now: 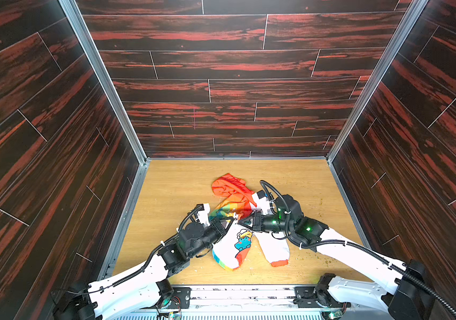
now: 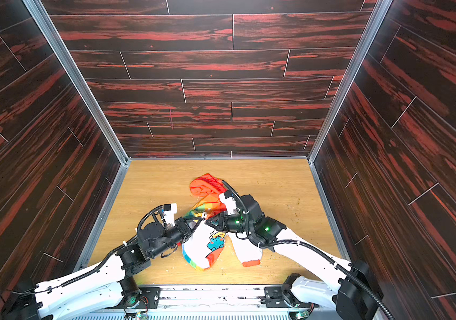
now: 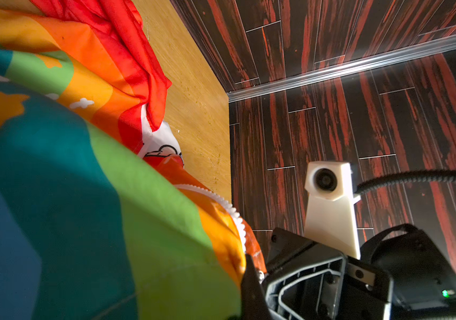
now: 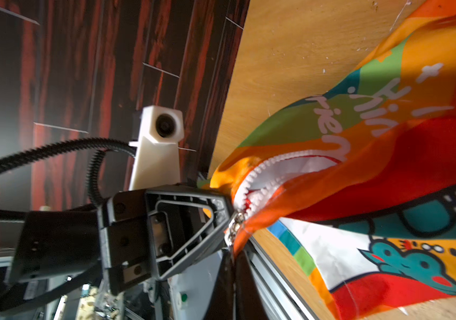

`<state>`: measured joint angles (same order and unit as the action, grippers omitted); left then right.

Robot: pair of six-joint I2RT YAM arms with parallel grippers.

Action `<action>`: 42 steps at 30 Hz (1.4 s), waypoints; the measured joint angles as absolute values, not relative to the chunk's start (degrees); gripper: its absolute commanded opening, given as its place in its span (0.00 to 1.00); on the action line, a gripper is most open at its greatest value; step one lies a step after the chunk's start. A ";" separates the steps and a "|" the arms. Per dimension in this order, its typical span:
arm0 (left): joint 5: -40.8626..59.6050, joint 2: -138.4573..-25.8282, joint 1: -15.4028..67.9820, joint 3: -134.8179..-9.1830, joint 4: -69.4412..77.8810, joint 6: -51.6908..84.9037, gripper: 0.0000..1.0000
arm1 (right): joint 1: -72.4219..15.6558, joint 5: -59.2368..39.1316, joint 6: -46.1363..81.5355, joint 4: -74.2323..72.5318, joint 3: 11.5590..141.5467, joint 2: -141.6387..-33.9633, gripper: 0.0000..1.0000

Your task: Zip up the jacket

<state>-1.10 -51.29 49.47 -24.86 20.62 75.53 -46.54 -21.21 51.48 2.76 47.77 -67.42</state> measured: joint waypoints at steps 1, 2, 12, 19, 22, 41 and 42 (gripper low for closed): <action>-1.02 -51.29 49.47 -24.86 20.40 75.29 0.00 | -46.48 -21.37 50.61 3.84 48.34 -67.72 0.00; -0.99 -51.29 49.47 -24.86 20.10 74.98 0.00 | -46.39 -21.65 49.74 4.84 48.88 -68.12 0.00; -0.43 -49.58 49.76 -24.86 17.37 72.34 0.00 | -44.60 -25.36 43.38 13.02 53.52 -70.17 0.00; -0.25 -50.33 50.00 -25.89 14.87 69.58 0.00 | -43.57 -28.10 42.35 15.03 54.08 -71.37 0.00; 0.19 -51.92 50.09 -26.65 14.83 68.69 0.00 | -43.31 -27.55 41.30 17.43 55.16 -71.44 0.00; 1.10 -54.41 48.97 -27.09 13.26 66.83 0.00 | -42.94 -13.34 34.94 21.74 64.69 -81.76 0.00; 1.08 -54.41 48.88 -27.09 13.26 66.83 0.00 | -42.94 -13.08 34.83 21.67 64.82 -82.06 0.00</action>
